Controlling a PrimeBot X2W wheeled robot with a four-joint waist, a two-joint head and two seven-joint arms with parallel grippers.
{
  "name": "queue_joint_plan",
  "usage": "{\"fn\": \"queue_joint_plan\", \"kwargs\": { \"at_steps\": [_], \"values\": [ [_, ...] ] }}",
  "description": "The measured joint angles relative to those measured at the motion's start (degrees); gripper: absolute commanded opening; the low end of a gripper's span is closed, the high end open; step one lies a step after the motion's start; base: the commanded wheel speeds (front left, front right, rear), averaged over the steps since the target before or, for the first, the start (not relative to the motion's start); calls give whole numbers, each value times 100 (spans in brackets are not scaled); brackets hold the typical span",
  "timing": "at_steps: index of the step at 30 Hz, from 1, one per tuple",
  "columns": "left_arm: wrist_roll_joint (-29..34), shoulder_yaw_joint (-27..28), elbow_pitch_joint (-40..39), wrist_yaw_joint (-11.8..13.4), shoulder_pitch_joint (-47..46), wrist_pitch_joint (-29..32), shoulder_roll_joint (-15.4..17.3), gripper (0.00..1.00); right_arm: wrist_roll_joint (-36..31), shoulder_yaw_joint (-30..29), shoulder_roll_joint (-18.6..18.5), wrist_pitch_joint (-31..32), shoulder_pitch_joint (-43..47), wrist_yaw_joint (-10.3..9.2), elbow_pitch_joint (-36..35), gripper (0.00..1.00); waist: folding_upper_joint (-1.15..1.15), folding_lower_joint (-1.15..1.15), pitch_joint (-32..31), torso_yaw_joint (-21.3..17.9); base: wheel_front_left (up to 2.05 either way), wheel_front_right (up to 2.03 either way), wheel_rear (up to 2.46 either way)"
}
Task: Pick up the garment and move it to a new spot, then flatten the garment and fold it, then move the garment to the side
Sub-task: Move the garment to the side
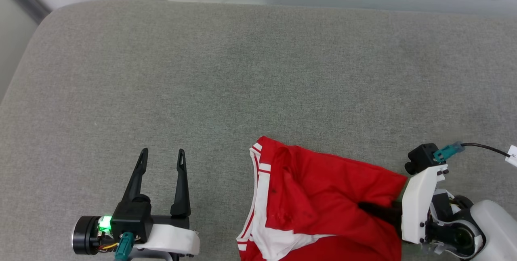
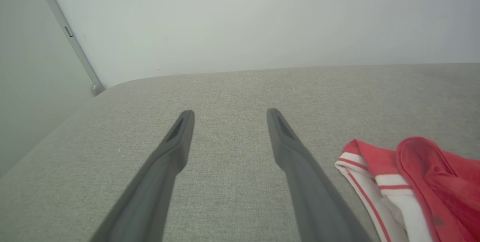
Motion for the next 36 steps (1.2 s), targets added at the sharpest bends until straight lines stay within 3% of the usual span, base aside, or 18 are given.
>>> {"fn": "queue_joint_plan", "kwargs": {
  "at_steps": [6,14,27,31,36],
  "values": [
    [-10,-8,68,24,27,0,-8,100,46,410,-104,-477,-97,-33,3,0,0,1,-149,-8,0,0,0],
    [-20,80,44,74,338,0,-10,100,-215,1056,-556,-989,-556,-41,-478,0,0,2,-532,-271,0,0,0],
    [-57,349,-211,102,452,0,-13,100,-715,1437,-1819,-943,-1538,-40,-1816,0,0,2,-639,-1626,0,0,0],
    [15,341,-257,40,276,0,-8,100,-842,1278,-2208,-915,-1706,-40,-1840,0,0,2,-471,-2045,0,0,0],
    [100,328,-360,-20,79,0,67,100,-1188,1116,-2655,-926,-1993,-38,-1389,0,0,2,-45,-2348,0,0,0]
  ]
}}
